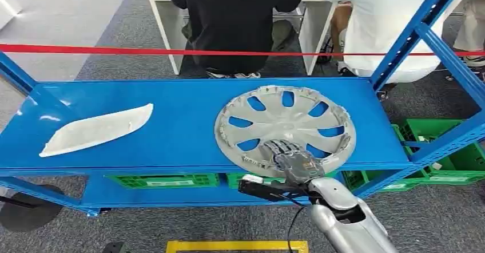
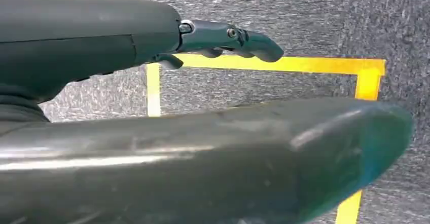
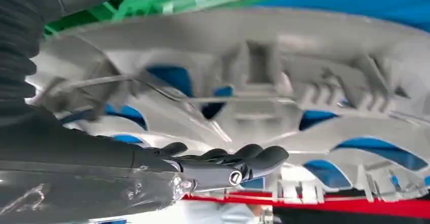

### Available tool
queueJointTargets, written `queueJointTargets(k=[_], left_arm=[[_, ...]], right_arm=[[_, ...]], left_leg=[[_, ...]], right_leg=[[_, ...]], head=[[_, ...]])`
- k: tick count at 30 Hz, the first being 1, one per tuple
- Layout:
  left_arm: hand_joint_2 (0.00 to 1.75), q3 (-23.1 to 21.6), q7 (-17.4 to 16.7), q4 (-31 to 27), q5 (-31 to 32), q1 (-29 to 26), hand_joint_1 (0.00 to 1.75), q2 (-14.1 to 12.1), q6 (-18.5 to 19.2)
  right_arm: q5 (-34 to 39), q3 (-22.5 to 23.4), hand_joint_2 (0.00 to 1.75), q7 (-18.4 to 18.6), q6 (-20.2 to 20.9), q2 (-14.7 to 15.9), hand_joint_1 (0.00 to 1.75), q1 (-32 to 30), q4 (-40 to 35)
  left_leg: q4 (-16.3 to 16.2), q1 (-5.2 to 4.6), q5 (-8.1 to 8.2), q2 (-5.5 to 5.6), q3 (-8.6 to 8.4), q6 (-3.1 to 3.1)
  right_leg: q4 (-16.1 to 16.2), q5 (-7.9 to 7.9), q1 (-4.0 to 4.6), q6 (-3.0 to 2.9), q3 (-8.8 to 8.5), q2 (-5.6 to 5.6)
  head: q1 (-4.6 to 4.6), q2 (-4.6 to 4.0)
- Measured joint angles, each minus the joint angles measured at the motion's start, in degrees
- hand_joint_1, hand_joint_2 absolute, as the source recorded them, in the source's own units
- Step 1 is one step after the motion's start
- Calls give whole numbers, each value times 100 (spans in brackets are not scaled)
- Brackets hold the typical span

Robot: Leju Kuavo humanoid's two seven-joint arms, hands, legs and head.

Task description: Take the parts from the cabinet and place them on the table.

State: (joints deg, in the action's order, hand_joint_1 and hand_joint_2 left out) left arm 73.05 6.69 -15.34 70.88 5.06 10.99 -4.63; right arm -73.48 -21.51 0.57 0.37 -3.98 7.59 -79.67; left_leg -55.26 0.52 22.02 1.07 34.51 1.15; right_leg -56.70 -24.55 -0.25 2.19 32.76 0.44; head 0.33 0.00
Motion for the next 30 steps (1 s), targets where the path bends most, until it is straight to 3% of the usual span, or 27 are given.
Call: queueJointTargets(k=[11,12,23,24,30], left_arm=[[0,-103,-17,0,109,-1,0,-2,17],[0,-103,-24,2,114,-2,0,-2,15],[0,-109,-31,0,129,1,0,-2,17],[0,-111,-31,0,129,1,0,-2,17],[0,-111,-15,0,129,-1,0,-2,2]], right_arm=[[-590,155,175,306,-297,-264,0,375,638],[-680,212,175,324,-337,-277,175,393,686],[-964,559,175,315,-402,-446,175,413,953],[-977,577,175,315,-409,-448,175,417,962],[-1158,669,175,315,-452,-527,175,422,994]], left_leg=[[0,0,-2,0,1,1],[0,0,-2,0,2,1],[2,0,-6,0,-2,6],[2,0,-6,0,-3,7],[2,0,-28,0,-3,8]], right_leg=[[-2,1,0,1,0,-1],[-2,1,0,1,0,-1],[-1,1,0,-12,26,4],[-1,-22,0,-46,36,3],[-1,3,0,-39,35,4]], head=[[2,0],[2,0],[2,0],[2,0],[2,0]])
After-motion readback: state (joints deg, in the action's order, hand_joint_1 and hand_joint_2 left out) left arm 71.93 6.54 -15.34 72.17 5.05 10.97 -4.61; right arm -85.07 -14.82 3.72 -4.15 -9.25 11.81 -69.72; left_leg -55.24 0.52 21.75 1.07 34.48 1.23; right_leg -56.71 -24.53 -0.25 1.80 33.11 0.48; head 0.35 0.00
